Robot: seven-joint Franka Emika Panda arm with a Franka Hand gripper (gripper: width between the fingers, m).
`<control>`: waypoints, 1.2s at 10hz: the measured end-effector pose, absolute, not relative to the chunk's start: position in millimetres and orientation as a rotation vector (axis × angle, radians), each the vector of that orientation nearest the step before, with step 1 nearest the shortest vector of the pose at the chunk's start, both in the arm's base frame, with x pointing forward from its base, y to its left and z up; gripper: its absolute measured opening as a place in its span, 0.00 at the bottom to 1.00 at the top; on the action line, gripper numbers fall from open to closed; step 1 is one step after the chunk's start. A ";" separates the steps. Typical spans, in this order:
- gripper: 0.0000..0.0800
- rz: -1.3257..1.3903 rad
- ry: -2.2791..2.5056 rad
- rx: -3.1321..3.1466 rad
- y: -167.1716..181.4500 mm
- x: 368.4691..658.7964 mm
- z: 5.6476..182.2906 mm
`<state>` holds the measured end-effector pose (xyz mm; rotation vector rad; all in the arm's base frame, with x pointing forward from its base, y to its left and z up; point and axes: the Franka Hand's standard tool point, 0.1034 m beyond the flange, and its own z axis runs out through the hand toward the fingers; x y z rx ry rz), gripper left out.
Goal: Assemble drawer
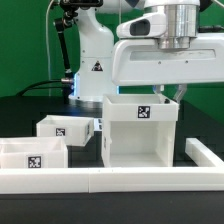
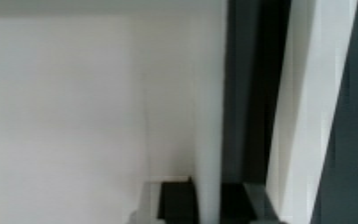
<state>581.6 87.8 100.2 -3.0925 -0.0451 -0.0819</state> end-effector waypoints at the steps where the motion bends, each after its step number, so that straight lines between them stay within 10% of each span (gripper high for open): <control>1: 0.05 -0.102 -0.043 -3.090 88.7 588.2 100.7; 12: 0.05 -0.110 0.951 -2.878 109.9 592.9 100.4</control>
Offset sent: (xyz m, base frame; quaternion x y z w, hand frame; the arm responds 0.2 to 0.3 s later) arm 0.0000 0.0000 0.0000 0.0000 0.0000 0.0650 0.9979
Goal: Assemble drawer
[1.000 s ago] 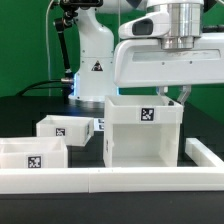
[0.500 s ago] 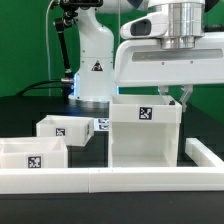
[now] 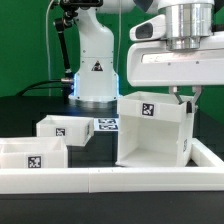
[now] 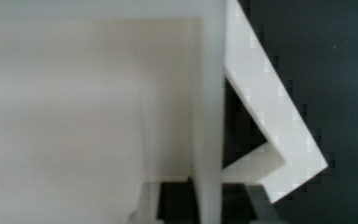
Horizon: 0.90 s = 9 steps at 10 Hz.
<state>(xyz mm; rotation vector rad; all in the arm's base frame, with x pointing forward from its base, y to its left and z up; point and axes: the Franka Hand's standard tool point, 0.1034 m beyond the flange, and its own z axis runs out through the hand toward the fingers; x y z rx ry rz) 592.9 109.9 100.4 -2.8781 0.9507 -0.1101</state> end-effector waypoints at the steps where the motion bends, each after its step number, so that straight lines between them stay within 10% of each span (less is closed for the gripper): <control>1: 0.05 -0.111 1.054 -2.832 107.8 595.5 100.9; 9: 0.05 -0.066 1.675 -2.495 93.5 598.1 100.3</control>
Offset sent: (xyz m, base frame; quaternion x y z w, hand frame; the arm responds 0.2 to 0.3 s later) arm 0.0000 0.0000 0.0000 0.0000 0.0000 0.1938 0.9810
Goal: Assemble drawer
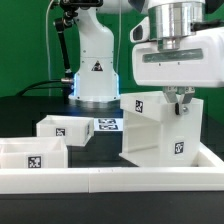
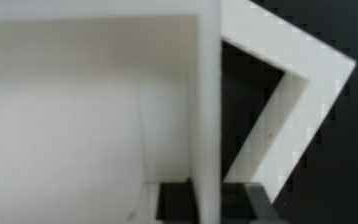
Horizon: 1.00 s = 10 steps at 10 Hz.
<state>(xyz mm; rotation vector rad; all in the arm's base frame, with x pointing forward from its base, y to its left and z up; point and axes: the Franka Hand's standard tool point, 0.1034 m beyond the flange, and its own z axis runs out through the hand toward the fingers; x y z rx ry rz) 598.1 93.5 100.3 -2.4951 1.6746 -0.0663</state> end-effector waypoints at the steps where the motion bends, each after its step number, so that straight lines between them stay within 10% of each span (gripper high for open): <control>1: 0.05 -0.054 1.750 -2.432 92.3 600.0 100.2; 10: 0.05 -0.009 2.014 -2.163 89.0 639.7 100.4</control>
Offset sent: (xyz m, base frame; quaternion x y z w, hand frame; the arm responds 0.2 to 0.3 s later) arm 0.0123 -0.0040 -0.0068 -0.0005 -0.0084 0.1711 0.9852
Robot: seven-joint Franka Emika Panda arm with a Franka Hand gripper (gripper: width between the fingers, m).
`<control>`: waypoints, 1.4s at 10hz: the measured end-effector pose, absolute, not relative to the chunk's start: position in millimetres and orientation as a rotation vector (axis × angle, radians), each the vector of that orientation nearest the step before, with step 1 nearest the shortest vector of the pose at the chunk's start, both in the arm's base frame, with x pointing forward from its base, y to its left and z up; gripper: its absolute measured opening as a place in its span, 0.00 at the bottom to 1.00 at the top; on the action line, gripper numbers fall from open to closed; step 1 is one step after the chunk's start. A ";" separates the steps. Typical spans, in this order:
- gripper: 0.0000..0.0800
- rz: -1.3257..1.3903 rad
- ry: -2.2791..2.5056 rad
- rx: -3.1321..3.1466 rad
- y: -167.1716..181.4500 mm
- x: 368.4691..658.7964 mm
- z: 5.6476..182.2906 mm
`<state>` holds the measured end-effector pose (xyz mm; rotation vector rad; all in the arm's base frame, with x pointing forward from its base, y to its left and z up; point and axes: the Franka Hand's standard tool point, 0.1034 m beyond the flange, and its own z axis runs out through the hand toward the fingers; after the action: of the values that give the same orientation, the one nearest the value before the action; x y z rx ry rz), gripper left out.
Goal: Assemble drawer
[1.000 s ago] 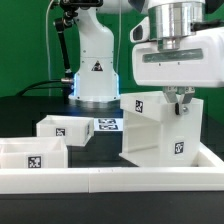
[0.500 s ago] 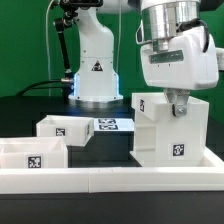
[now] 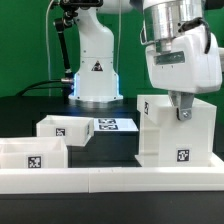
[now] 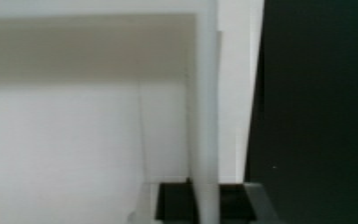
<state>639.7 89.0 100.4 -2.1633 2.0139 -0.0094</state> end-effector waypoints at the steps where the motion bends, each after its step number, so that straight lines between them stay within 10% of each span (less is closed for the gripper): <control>1: 0.05 -0.002 2.018 -2.164 88.8 646.7 100.4; 6: 0.19 0.050 2.021 -2.195 89.5 649.3 99.2; 9: 0.74 0.036 1.848 -2.334 88.9 637.1 113.5; 14: 0.81 0.022 1.300 -2.663 70.5 621.2 146.7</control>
Offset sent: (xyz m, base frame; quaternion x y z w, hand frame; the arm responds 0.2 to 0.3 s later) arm 0.0000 0.0000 0.0000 0.0000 0.0000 0.0000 1.0000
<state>621.2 70.5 146.7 -2.6628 1.2997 0.0218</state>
